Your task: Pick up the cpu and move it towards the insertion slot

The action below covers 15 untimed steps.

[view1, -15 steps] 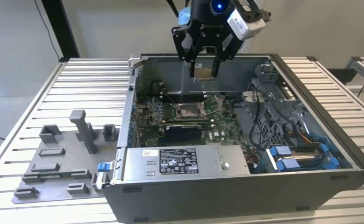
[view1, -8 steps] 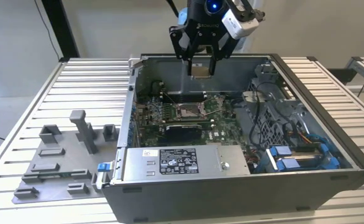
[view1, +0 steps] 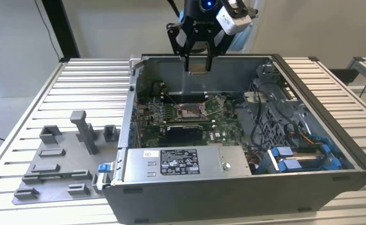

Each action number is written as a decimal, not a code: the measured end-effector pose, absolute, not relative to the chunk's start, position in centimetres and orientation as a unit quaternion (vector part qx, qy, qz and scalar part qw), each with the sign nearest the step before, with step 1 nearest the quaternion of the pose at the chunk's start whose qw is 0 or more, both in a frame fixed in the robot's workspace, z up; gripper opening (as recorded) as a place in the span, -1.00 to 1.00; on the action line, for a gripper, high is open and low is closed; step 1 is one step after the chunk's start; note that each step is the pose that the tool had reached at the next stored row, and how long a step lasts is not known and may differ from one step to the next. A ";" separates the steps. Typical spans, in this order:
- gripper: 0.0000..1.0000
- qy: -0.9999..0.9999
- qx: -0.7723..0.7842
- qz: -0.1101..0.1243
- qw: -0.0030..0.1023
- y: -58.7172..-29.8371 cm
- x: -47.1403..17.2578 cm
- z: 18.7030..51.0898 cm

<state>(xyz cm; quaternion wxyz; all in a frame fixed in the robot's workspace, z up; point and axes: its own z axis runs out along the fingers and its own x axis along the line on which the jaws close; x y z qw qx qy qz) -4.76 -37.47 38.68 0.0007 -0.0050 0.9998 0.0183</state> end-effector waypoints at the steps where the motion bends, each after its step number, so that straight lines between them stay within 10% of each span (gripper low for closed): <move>1: -1.00 1.000 -0.005 0.018 0.001 -37.1 -4.8 38.6; 15: -1.00 1.000 -0.002 0.018 0.001 -33.2 -4.8 38.2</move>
